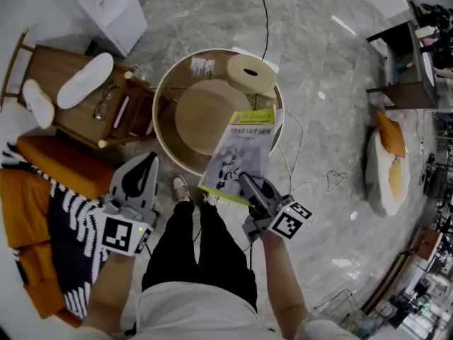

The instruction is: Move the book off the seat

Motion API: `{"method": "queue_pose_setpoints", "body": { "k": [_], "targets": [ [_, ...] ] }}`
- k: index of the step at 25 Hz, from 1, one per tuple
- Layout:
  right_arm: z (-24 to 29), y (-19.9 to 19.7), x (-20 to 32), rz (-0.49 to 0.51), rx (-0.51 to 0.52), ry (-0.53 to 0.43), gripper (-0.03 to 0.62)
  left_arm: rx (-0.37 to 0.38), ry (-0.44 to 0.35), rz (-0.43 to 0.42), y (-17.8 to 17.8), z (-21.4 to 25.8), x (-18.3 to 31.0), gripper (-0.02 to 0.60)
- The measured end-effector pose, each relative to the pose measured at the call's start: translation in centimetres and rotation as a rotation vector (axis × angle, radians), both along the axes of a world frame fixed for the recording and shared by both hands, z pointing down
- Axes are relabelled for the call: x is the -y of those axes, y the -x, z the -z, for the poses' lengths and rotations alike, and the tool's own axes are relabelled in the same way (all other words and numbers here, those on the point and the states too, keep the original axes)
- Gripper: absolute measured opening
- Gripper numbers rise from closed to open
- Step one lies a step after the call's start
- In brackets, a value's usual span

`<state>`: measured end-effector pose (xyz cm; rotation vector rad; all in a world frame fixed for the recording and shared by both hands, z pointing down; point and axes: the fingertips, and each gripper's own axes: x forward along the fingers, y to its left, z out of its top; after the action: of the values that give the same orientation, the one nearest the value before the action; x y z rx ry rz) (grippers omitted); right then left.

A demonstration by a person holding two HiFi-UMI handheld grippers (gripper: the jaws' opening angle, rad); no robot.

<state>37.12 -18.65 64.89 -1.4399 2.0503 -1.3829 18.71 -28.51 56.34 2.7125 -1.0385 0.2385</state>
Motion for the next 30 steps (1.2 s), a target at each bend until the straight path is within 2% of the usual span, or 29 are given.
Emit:
{"method": "queue_pose_setpoints", "body": {
  "k": [11, 15, 19, 23, 30],
  "targets": [
    [-8.4, 0.7, 2.2, 0.051, 0.013, 0.04, 0.123, 0.015, 0.049, 0.031, 0.0, -7.2, 0.0, 0.017],
    [-10.6, 0.2, 2.8, 0.045, 0.026, 0.05, 0.123, -0.005, 0.088, 0.056, -0.3, -8.3, -0.4, 0.017],
    [-12.4, 0.0, 4.1, 0.033, 0.057, 0.061, 0.123, 0.005, 0.1, 0.058, -0.1, -8.8, -0.5, 0.017],
    [-15.2, 0.1, 5.8, 0.06, 0.038, 0.074, 0.123, 0.012, 0.112, 0.065, 0.0, -9.9, -0.1, 0.017],
    [-17.0, 1.2, 7.8, 0.068, 0.067, 0.074, 0.123, 0.022, 0.118, 0.086, 0.4, -9.8, 0.0, 0.017]
  ]
}}
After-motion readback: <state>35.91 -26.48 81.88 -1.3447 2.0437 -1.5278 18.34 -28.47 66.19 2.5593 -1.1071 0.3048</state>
